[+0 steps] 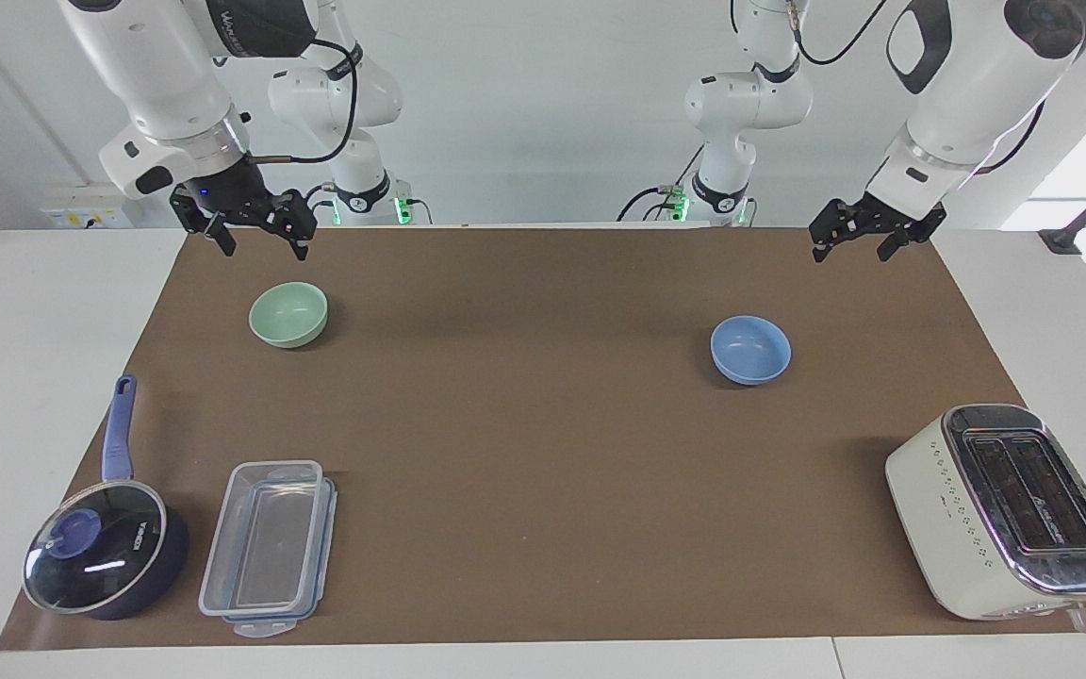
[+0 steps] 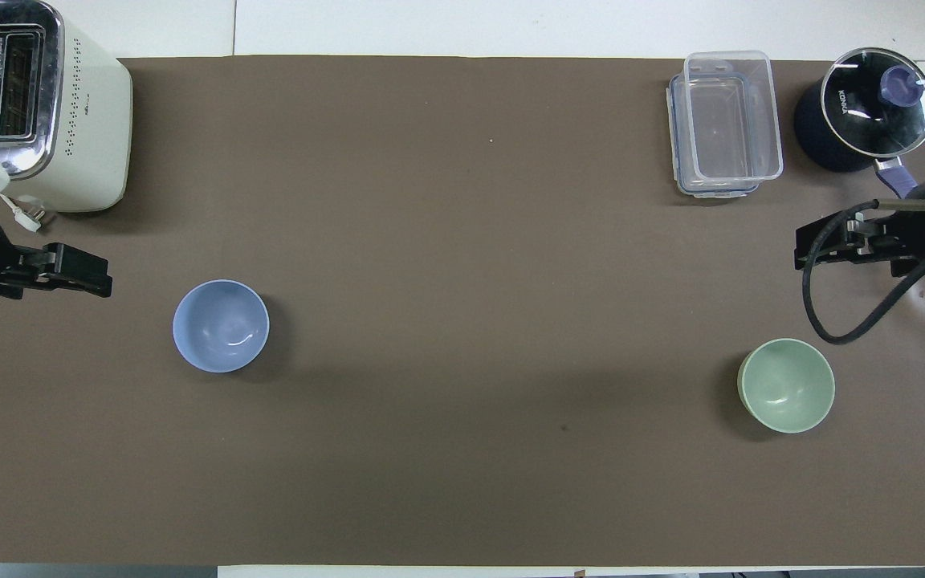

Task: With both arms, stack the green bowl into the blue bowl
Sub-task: 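Reach the left gripper to the rim of the blue bowl, then grasp the blue bowl rim while the right gripper reaches the green bowl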

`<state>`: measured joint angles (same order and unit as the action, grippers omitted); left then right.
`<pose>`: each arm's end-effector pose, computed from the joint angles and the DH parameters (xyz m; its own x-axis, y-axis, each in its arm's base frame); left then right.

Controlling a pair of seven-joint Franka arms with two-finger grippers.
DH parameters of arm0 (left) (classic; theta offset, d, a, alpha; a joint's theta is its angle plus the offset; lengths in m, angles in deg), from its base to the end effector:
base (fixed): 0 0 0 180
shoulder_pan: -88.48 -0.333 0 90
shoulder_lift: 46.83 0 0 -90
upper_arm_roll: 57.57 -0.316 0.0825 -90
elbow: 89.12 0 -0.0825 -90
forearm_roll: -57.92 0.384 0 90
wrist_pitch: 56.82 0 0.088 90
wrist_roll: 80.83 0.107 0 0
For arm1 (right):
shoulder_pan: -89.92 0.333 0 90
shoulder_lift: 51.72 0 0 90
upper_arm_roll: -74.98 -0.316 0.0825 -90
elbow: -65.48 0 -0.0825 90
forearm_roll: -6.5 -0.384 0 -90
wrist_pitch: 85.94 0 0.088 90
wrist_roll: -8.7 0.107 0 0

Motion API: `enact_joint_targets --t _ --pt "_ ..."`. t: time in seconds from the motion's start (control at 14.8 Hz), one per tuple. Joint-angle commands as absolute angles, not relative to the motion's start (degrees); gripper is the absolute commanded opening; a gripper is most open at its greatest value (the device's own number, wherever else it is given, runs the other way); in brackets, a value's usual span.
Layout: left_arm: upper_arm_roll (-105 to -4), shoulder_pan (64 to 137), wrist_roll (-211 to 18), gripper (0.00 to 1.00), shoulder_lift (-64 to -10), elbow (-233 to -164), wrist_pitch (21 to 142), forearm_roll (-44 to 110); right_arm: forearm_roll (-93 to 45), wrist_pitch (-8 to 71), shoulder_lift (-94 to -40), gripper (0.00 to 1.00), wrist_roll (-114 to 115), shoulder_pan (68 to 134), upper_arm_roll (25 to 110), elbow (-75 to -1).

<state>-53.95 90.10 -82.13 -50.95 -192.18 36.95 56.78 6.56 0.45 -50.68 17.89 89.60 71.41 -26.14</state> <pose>0.5273 -0.0513 0.5614 0.9937 -0.0665 -0.0906 -0.0655 -0.9978 0.0131 0.5406 0.0309 0.6159 0.9920 -0.1038 -0.0718 -0.1031 -0.9946 0.0138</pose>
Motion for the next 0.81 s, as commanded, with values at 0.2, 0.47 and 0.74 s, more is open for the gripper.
enact_joint_targets --t 0.2,0.47,0.74 --pt "-54.1 88.9 -73.6 1.00 -51.8 -219.3 65.0 57.7 7.2 3.2 -47.8 1.00 16.4 88.7 71.5 -31.6" --pt "-54.1 89.3 -73.6 0.98 -49.3 -222.0 69.9 57.7 6.3 13.0 -42.1 1.00 11.5 84.6 71.5 -45.0" --pt "-54.1 90.1 -73.6 0.86 -48.9 -222.6 70.2 57.7 6.2 26.3 -35.4 1.00 7.7 81.3 71.7 -61.6"
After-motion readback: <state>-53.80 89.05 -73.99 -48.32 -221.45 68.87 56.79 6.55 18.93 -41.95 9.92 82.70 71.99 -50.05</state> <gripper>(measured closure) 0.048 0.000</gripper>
